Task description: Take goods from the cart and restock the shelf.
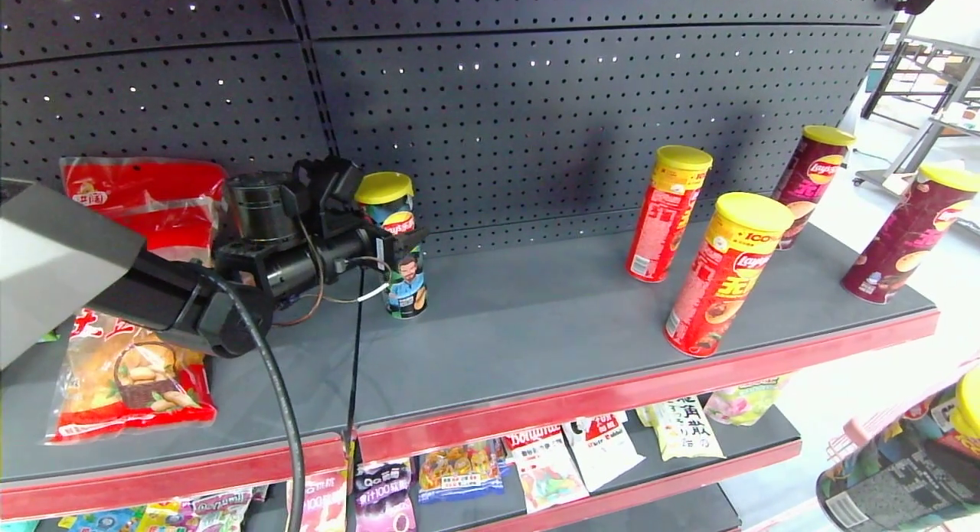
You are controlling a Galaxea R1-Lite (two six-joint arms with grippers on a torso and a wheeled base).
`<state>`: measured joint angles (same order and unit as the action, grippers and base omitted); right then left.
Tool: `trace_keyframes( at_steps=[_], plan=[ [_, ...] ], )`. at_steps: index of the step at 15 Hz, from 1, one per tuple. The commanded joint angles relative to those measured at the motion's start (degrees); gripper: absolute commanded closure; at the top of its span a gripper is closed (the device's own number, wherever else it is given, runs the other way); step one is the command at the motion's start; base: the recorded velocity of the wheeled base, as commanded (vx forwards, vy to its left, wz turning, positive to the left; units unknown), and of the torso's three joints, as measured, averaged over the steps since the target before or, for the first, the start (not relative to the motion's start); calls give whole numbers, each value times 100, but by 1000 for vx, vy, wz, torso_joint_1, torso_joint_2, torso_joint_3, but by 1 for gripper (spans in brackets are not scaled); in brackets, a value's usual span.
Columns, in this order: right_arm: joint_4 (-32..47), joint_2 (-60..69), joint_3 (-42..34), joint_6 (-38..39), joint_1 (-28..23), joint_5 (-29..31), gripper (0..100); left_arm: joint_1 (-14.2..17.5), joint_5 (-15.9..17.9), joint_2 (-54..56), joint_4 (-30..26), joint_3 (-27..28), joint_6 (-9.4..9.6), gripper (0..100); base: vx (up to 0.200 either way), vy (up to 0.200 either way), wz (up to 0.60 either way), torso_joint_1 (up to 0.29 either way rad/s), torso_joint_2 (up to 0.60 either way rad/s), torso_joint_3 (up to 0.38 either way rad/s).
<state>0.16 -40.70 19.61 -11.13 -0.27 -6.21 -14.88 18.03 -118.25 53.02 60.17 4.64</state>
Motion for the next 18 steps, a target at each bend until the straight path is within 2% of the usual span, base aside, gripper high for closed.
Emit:
trace_keyframes(
  at_steps=[1, 4, 5, 7, 9, 12, 13, 15, 16, 17, 18],
  plan=[
    [2, -34, -2, -3, 0, -4, 100, -6, 8, 12, -2, -6, -7, 100, 0, 0, 0, 0, 0, 0],
    [2, -34, 7, -3, 0, -4, 100, -6, 34, 21, 7, -14, -7, 100, 0, 0, 0, 0, 0, 0],
    [2, -43, 7, 6, 0, -4, 100, -6, 236, 100, 7, -93, -7, 100, 0, 0, 0, 0, 0, 0],
    [2, -43, -2, 6, 0, -4, 100, -6, 298, 285, 7, -243, -34, 100, 0, 0, 0, 0, 0, 0],
    [2, -43, 7, -3, 0, -4, 100, -14, 482, 882, -2, -797, -271, 100, 0, 0, 0, 0, 0, 0],
    [2, -25, -2, -3, 0, -4, 100, -225, 544, 1682, -2, -1473, -878, 100, 0, 0, 0, 0, 0, 0],
    [2, -34, -2, -3, 0, -4, 100, -287, 825, 2016, 7, -1886, -957, 100, 0, 0, 0, 0, 0, 0],
    [2, -34, 7, -3, 9, -4, 100, -296, 1115, 2192, 95, -2264, -834, 100, 0, 0, 0, 0, 0, 0],
    [2, -43, 25, -3, 9, -4, 100, -296, 1247, 2174, 367, -2510, -649, 100, 0, 0, 0, 0, 0, 0],
    [2, -43, 25, -3, 9, -4, 100, -296, 1308, 2157, 473, -2581, -605, 100, 0, 0, 0, 0, 0, 0],
    [2, -43, 25, -3, 9, -4, 100, -322, 1528, 2122, 719, -2713, -526, 100, 0, 0, 0, 0, 0, 0]
  ],
)
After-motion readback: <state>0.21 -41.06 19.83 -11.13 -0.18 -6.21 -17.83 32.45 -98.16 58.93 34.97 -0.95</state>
